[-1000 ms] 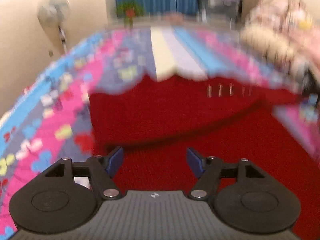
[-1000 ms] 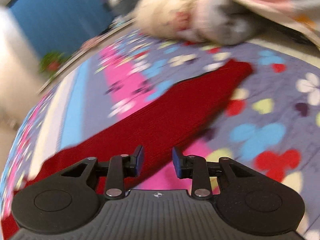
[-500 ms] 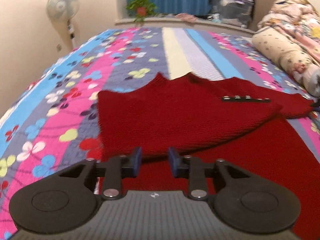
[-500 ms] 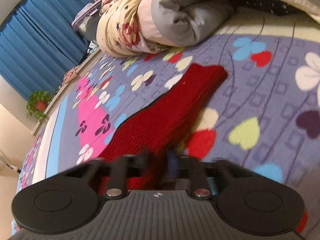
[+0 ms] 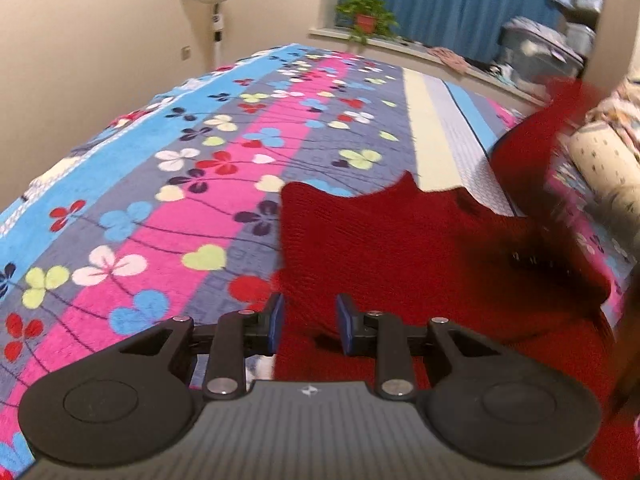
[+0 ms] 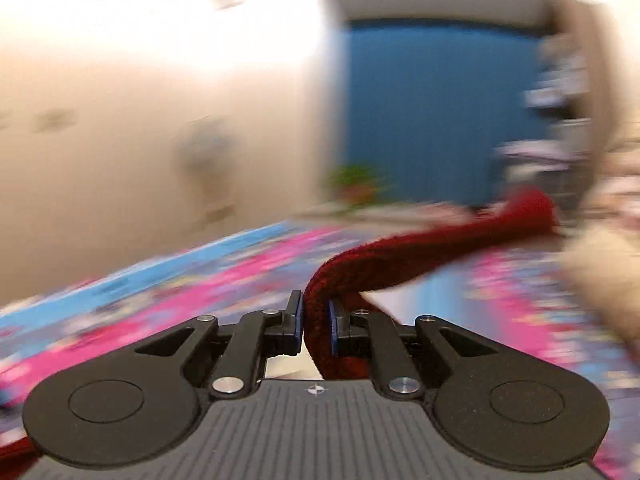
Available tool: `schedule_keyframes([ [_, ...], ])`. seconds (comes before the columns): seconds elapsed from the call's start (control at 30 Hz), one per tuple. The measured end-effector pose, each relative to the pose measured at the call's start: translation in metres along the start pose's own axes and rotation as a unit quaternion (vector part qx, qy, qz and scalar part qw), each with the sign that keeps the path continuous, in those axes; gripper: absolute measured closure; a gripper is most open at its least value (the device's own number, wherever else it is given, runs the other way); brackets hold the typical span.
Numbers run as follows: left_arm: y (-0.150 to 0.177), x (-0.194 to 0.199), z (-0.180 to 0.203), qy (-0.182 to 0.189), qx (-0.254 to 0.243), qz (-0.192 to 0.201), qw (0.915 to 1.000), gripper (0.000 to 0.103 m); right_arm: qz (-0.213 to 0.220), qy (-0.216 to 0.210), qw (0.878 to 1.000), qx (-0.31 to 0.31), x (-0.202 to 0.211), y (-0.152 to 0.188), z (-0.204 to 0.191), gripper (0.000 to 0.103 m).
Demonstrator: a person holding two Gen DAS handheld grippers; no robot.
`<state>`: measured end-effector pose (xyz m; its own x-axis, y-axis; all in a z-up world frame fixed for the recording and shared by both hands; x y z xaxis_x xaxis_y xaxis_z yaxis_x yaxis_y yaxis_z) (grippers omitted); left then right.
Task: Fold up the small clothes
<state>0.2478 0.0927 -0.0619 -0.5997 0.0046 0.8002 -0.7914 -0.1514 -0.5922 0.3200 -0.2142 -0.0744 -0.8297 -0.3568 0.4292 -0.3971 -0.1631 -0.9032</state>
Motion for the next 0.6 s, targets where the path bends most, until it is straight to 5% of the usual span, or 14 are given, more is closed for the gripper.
schedule_keyframes([
  [0.07,-0.003,0.002,-0.008,0.002,0.012,-0.002,0.9999,0.071,-0.098,-0.062,0.993,0.032,-0.036,0.033,-0.04,0.077],
  [0.13,-0.006,0.004,-0.019,0.005,0.027,-0.005,0.9996,0.071,-0.156,-0.074,0.984,0.051,-0.053,0.057,-0.06,0.077],
  [0.33,-0.011,0.011,-0.038,0.015,0.051,-0.006,0.9986,0.07,-0.102,-0.05,0.993,-0.018,-0.053,0.036,-0.054,0.06],
  [0.4,-0.011,0.011,-0.04,0.019,0.054,-0.01,0.9983,0.07,-0.128,-0.033,0.991,-0.025,-0.069,0.042,-0.052,0.06],
  [0.47,-0.012,0.01,-0.042,0.025,0.056,-0.013,0.998,0.07,-0.209,-0.044,0.977,-0.011,-0.086,0.064,-0.058,0.058],
  [0.6,-0.011,0.01,-0.042,0.035,0.047,-0.019,0.9981,0.068,-0.183,-0.047,0.982,-0.004,-0.05,0.048,-0.05,0.06],
])
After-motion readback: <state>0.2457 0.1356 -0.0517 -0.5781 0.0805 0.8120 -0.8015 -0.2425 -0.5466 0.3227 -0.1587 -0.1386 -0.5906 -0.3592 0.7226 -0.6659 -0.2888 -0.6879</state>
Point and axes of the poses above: each gripper's, at about its wrist camera, not at the fingertips, and x roughly against the way its jaws point, z to its right, y to its underside, the point moved 2 cm from there along -x, roughly the way its jaws point, and after that the axes turned 9 degrees about -z, right-handed, at the moved point
